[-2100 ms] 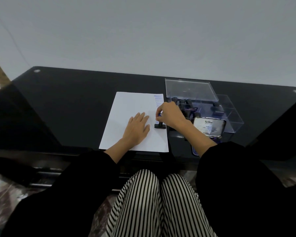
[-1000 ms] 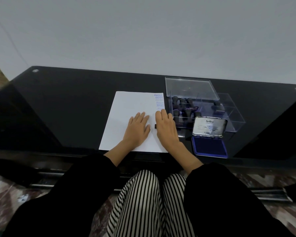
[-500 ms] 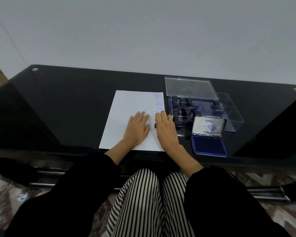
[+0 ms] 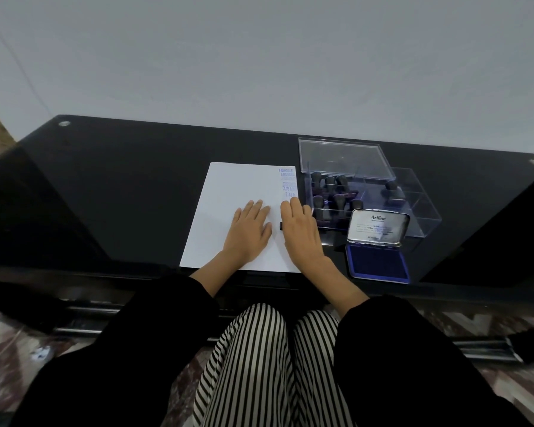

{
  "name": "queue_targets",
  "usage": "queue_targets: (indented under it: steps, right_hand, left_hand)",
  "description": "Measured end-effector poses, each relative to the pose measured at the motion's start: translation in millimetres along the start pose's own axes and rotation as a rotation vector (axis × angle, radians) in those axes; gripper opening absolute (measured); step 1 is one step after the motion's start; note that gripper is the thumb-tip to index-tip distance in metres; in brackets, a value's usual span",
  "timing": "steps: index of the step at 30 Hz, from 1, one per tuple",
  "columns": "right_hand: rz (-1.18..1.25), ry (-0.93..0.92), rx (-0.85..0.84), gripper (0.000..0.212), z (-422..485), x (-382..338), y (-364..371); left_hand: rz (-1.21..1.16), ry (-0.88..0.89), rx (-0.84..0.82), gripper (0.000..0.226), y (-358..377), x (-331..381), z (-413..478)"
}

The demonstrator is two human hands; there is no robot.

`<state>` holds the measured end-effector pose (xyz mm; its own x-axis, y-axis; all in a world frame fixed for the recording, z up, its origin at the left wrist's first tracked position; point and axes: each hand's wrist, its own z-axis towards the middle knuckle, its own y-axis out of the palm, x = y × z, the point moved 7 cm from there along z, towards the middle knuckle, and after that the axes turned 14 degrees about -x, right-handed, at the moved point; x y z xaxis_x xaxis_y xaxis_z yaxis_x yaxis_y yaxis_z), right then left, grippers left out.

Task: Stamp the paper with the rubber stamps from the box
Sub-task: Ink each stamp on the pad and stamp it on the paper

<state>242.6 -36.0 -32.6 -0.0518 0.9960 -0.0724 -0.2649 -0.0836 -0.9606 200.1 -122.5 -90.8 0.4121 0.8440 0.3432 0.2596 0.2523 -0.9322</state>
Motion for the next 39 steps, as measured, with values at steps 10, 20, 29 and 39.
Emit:
queue_targets:
  steps: [10, 20, 29, 39]
  right_hand:
    - [-0.005, -0.04, -0.236, 0.029, 11, 2, 8]
    - [0.029, -0.076, -0.328, 0.031, 21, 4, 10]
    - [0.185, -0.013, -0.203, 0.029, 3, 12, -5]
    - [0.664, 0.157, -0.001, 0.012, 16, 55, -49]
  left_hand:
    - [-0.006, 0.002, -0.002, 0.049, -1, 0, 0]
    - [-0.001, -0.007, -0.015, 0.049, 0, 0, 1]
    - [0.015, -0.009, -0.011, 0.049, -1, 1, 0]
    - [-0.004, 0.004, -0.006, 0.048, -5, 5, -4]
